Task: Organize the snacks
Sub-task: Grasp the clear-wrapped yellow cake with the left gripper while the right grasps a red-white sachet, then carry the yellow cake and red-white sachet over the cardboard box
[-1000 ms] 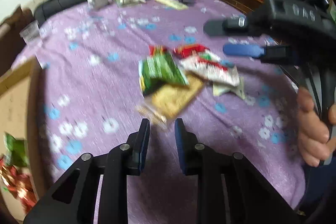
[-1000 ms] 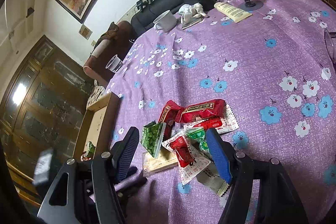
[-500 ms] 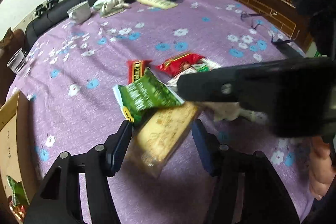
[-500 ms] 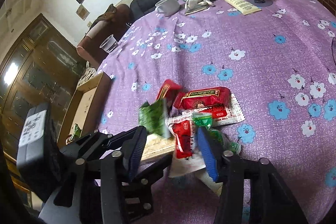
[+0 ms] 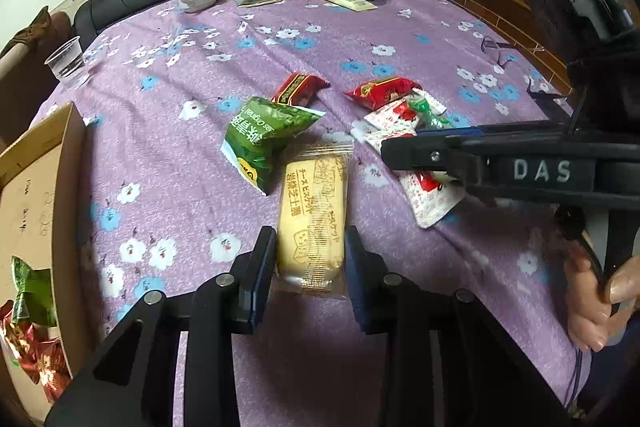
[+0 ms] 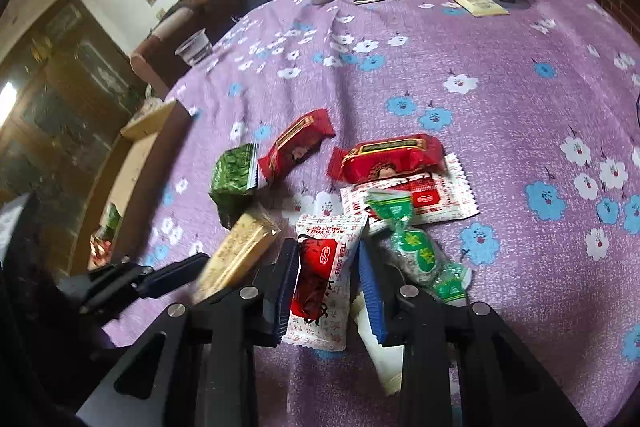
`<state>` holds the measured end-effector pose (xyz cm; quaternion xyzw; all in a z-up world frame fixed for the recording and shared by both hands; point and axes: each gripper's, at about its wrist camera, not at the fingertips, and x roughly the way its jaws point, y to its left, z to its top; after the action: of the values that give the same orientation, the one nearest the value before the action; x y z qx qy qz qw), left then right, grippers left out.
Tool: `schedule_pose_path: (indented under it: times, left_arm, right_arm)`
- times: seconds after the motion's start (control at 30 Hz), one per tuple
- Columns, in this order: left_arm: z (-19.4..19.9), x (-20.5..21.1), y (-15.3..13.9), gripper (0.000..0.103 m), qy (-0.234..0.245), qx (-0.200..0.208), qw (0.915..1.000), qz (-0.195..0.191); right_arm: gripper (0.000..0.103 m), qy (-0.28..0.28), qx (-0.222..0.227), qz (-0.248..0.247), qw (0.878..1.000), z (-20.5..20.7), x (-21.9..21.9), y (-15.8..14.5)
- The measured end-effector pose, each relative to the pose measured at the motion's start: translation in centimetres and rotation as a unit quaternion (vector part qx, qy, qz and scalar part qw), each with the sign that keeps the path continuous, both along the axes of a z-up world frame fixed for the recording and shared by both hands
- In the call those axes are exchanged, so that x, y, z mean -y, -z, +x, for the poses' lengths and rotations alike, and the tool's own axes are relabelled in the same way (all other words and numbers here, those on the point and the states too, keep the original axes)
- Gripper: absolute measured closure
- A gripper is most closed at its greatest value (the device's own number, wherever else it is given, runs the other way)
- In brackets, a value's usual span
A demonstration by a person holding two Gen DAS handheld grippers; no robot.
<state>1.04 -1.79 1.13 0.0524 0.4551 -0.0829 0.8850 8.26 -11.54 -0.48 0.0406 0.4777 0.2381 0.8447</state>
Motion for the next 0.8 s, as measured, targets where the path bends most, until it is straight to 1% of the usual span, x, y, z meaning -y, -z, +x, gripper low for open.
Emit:
schedule_pose_path:
  times: [0.07,0.1,0.13,0.17,0.23,0.27,0.3,0.37,0.43,0.47,0.6,0.8]
  left_arm:
    - [0.3,0.1,0.1,0.067,-0.007,-0.001,0.9999,0.007]
    - [0.6,0.0,0.1,0.060,-0.015,-0.001,0.9998,0.009]
    - [0.9,0.0,0.2,0.058,-0.020,-0.001,0.9997,0.011]
    - [1.2,0.0,0.2,0.058,-0.021,-0.002,0.9998,0.008]
    - [1.6,-0.2,0.3,0.058,-0.022,-0.001,0.9997,-0.007]
    - [1.6,-0.3,0.3,0.059,-0.024,0.002,0.9997,-0.008]
    - [1.5,-0.2,0.3,0.066,-0.027,0.005,0.9996,-0.008]
    - [1.2,-0.4,0.2,0.070,-0.024,0.010,0.9995,-0.018]
    - [0.7,-1.0,-0.2,0.072,-0.027,0.012,0.9985,-0.047]
    - [0.5,-1.1,-0.5,0.072,-0.027,0.015,0.9980,-0.055]
    - [-1.0,-1.6,-1.4,0.072,-0.028,0.029,0.9968,-0.069]
    - [-3.3,-2.5,-2.5,0.072,-0.038,0.049,0.9939,-0.092]
  right_arm:
    - [0.068,-0.008,0.010,-0.016,1.000,-0.4,-0.6,-0.1]
    - [0.068,-0.013,0.012,-0.023,1.000,-0.4,-0.8,-0.1]
    - [0.068,-0.015,0.017,-0.034,0.999,-0.6,-1.1,-0.1]
    - [0.068,-0.017,0.023,-0.043,0.999,-0.8,-1.3,0.0]
    - [0.073,-0.017,0.037,-0.065,0.997,-1.1,-1.6,0.0]
    - [0.074,-0.018,0.041,-0.072,0.996,-1.3,-1.7,0.0]
    - [0.077,-0.019,0.044,-0.073,0.996,-1.3,-1.8,-0.1]
    - [0.078,-0.016,0.047,-0.061,0.997,-1.3,-1.5,-0.4]
    - [0.078,-0.005,0.054,-0.047,0.997,-1.3,-0.9,-0.9]
    - [0.078,-0.001,0.056,-0.038,0.998,-1.2,-0.5,-1.2]
    - [0.078,0.007,0.063,-0.013,0.998,-1.2,0.2,-1.9]
    - [0.078,-0.003,0.084,0.002,0.996,-1.9,-0.1,-2.8]
